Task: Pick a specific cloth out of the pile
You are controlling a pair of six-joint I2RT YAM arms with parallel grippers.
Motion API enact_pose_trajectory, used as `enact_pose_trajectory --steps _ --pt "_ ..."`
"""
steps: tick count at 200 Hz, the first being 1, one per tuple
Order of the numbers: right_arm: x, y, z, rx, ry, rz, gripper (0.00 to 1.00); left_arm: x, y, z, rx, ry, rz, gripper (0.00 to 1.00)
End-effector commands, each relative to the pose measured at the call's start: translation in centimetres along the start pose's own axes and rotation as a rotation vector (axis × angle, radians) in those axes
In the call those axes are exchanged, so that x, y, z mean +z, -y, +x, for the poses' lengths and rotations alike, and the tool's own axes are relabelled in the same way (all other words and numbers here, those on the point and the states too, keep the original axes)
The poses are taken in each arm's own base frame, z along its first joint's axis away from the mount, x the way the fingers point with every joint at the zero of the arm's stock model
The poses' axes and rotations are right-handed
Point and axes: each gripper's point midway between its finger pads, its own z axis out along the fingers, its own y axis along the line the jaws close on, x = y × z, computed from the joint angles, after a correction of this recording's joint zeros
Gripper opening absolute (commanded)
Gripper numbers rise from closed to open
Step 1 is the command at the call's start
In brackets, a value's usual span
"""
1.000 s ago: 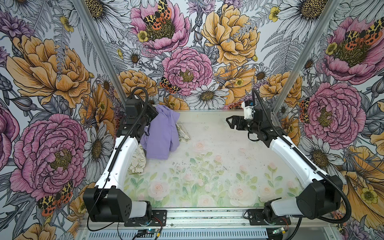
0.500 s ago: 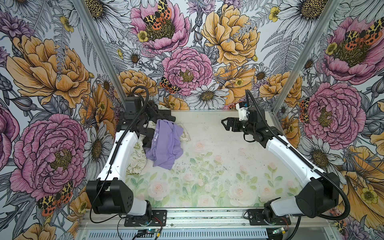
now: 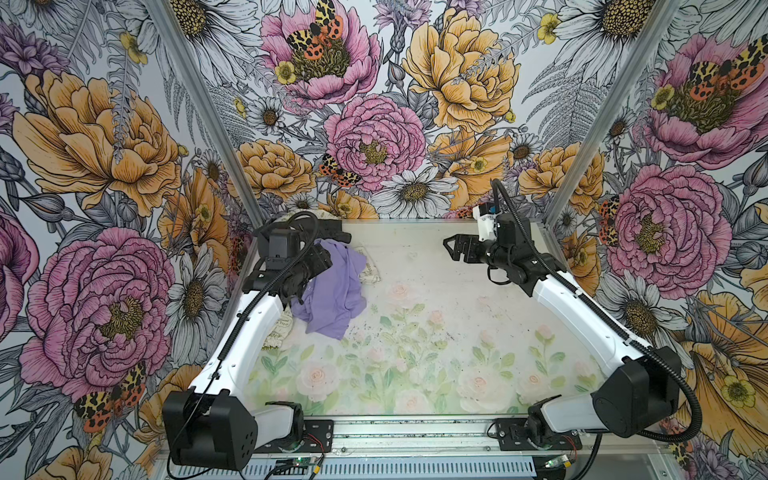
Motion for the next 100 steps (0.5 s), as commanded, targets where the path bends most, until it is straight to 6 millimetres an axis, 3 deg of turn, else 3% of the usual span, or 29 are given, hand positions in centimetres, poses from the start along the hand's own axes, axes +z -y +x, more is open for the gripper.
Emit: enact_pose_trajectory --steps 1,53,80,100 --pt "-0.1 -0.7 -0.6 0.002 0.013 -0.013 0.95 0.7 -1.4 0.4 0.087 -0.004 -0.066 0.72" --pt "0.4 -0.8 -0.7 0.007 0.007 -0.016 0.94 4.4 -3.0 1.7 0.150 -0.107 -0.123 0.64" --pt "0.3 -0.9 -0.7 0.007 0.009 -0.014 0.94 6.0 -3.5 2.0 0.138 -0.152 -0.128 0.50" --pt "0.1 -0.8 -0.6 0.009 0.012 -0.006 0.95 6.8 -3.4 2.0 0.130 -0.171 -0.117 0.33"
